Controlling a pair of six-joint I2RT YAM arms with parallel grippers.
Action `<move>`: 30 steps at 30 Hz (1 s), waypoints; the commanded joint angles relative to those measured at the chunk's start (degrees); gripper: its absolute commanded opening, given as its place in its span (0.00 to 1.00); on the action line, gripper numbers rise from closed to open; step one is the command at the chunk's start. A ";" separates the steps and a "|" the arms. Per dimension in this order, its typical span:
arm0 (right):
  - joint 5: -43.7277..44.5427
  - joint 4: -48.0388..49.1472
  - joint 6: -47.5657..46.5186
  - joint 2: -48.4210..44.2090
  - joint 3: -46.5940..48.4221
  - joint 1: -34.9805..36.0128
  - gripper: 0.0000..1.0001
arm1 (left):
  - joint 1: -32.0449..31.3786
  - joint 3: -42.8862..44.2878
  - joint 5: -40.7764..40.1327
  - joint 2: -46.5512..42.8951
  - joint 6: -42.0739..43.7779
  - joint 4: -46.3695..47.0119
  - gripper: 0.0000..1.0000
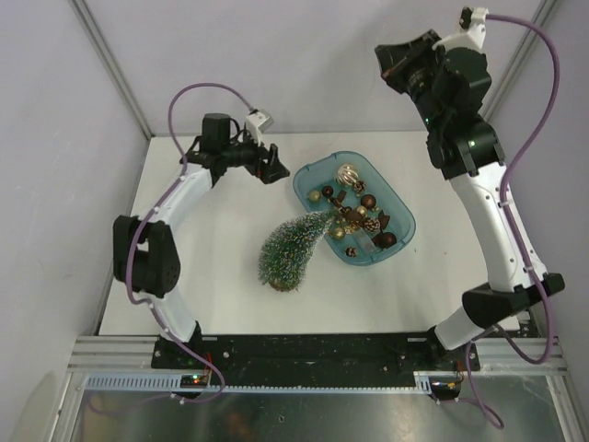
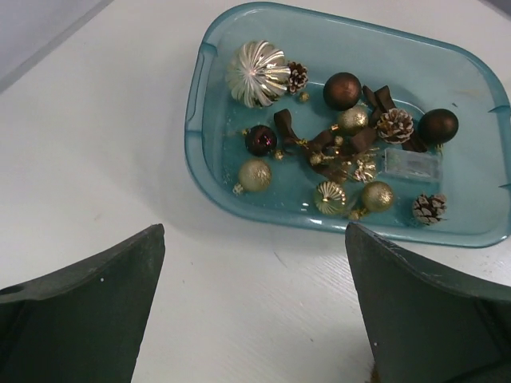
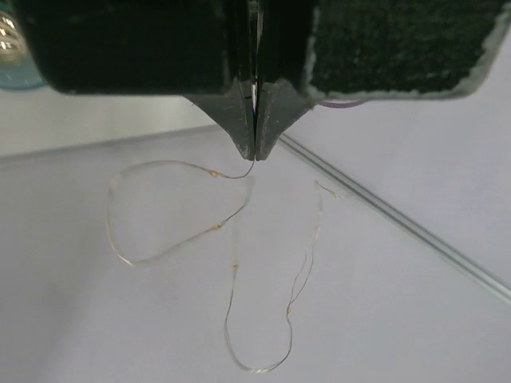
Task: Decorate the small christmas tree
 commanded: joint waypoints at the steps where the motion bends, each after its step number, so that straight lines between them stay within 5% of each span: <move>1: -7.00 -4.70 -2.92 6.83 11.98 -0.52 0.00 | -1.26 6.78 1.53 5.24 4.78 2.11 1.00; 11: -20.56 -4.92 1.29 14.49 25.95 -6.78 0.00 | -5.36 8.50 7.67 8.62 10.19 5.17 1.00; 30: -31.36 0.82 -0.04 0.83 9.89 -14.99 0.00 | -10.99 19.08 5.02 17.07 0.71 8.28 0.98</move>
